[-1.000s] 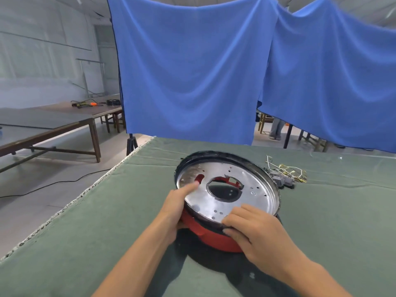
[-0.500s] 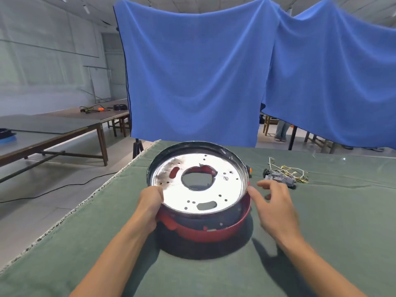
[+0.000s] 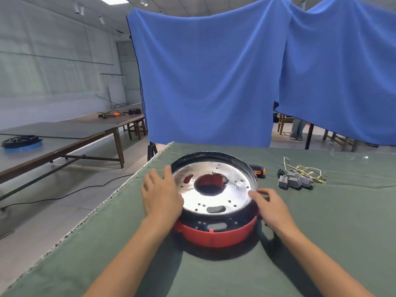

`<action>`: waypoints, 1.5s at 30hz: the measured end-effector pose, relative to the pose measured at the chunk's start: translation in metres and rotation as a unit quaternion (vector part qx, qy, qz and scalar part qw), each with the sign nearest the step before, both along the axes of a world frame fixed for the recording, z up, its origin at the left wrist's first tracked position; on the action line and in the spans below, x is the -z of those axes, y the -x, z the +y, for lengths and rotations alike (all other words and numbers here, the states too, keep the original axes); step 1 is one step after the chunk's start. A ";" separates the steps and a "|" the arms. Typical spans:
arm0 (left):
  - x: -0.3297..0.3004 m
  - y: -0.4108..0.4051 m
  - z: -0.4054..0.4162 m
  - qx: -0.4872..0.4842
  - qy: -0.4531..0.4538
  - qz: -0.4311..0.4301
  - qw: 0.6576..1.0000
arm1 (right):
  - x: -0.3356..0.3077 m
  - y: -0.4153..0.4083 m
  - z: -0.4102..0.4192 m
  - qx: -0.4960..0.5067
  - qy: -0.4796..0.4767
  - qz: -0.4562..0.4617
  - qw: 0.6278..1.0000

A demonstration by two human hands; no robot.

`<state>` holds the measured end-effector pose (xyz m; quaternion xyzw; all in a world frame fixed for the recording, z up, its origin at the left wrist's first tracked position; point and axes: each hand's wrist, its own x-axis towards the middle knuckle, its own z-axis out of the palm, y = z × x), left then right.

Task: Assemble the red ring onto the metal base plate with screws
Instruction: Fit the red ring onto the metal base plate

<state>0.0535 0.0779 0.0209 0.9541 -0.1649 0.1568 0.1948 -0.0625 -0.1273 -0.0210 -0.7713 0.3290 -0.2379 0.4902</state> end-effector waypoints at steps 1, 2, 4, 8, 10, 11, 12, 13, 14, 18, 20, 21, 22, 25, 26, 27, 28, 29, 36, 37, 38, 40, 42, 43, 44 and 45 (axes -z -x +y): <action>-0.001 0.005 -0.004 0.036 -0.032 -0.072 0.996 | 0.001 0.000 0.000 0.003 0.004 -0.007 1.000; -0.001 0.010 -0.010 0.091 -0.049 -0.118 0.988 | 0.002 0.000 0.001 0.005 0.012 -0.014 1.000; -0.003 0.026 -0.025 0.233 -0.039 -0.110 0.966 | 0.004 0.000 0.002 0.004 0.022 -0.029 0.999; 0.006 0.056 -0.055 0.322 -0.115 -0.006 0.940 | 0.008 0.002 0.000 -0.012 0.030 -0.042 0.999; 0.012 0.059 -0.060 0.302 -0.150 -0.024 0.941 | 0.011 0.005 -0.002 -0.014 0.028 -0.039 0.999; 0.014 0.058 -0.059 0.296 -0.144 -0.044 0.943 | 0.012 0.005 -0.003 -0.017 0.026 -0.038 0.999; 0.015 0.057 -0.059 0.293 -0.130 -0.070 0.945 | 0.013 0.006 -0.004 -0.021 0.027 -0.037 0.999; 0.016 0.057 -0.059 0.288 -0.119 -0.099 0.945 | 0.013 0.005 -0.004 -0.029 0.029 -0.036 0.999; 0.016 0.057 -0.058 0.279 -0.111 -0.127 0.945 | 0.013 0.005 -0.004 -0.040 0.031 -0.035 0.998; 0.019 0.054 -0.049 0.214 -0.092 -0.170 0.957 | 0.013 0.000 0.008 -0.118 0.019 -0.054 0.991; 0.019 0.051 -0.043 0.192 -0.068 -0.172 0.964 | 0.015 -0.004 0.010 -0.134 0.037 -0.048 0.989; 0.018 0.051 -0.040 0.191 -0.054 -0.170 0.965 | 0.014 -0.005 0.008 -0.126 0.041 -0.053 0.990; 0.017 0.051 -0.038 0.195 -0.052 -0.170 0.965 | 0.012 -0.005 0.003 -0.111 0.044 -0.058 0.991; 0.017 0.051 -0.037 0.187 -0.057 -0.188 0.963 | 0.011 -0.002 -0.025 -0.007 0.143 0.012 0.990; 0.018 0.050 -0.038 0.189 -0.054 -0.193 0.961 | 0.011 -0.001 -0.034 0.022 0.178 0.052 0.982; 0.018 0.049 -0.039 0.193 -0.049 -0.198 0.960 | 0.012 -0.002 -0.042 0.039 0.195 0.082 0.977; 0.020 0.048 -0.040 0.198 -0.042 -0.201 0.958 | 0.013 -0.005 -0.046 0.043 0.201 0.101 0.973; 0.021 0.047 -0.042 0.201 -0.037 -0.202 0.958 | 0.013 -0.011 -0.049 0.040 0.212 0.117 0.969; 0.027 0.036 -0.044 0.219 0.001 -0.172 0.960 | 0.015 -0.055 -0.061 0.082 0.314 0.183 0.928; 0.027 0.034 -0.044 0.223 0.005 -0.171 0.960 | 0.015 -0.058 -0.063 0.086 0.314 0.180 0.928; 0.027 0.033 -0.043 0.226 0.008 -0.168 0.960 | 0.015 -0.060 -0.064 0.091 0.315 0.176 0.928; 0.027 0.032 -0.043 0.232 0.013 -0.156 0.960 | 0.016 -0.058 -0.065 0.092 0.311 0.158 0.933; 0.026 0.031 -0.043 0.237 0.021 -0.151 0.960 | 0.016 -0.052 -0.066 0.075 0.260 0.095 0.958; 0.026 0.031 -0.042 0.238 0.025 -0.149 0.959 | 0.014 -0.049 -0.065 0.061 0.204 0.042 0.976; 0.025 0.031 -0.042 0.241 0.027 -0.146 0.959 | 0.010 -0.045 -0.063 0.050 0.134 -0.011 0.990; 0.024 0.032 -0.041 0.245 0.029 -0.144 0.958 | 0.006 -0.040 -0.059 0.043 0.064 -0.052 0.996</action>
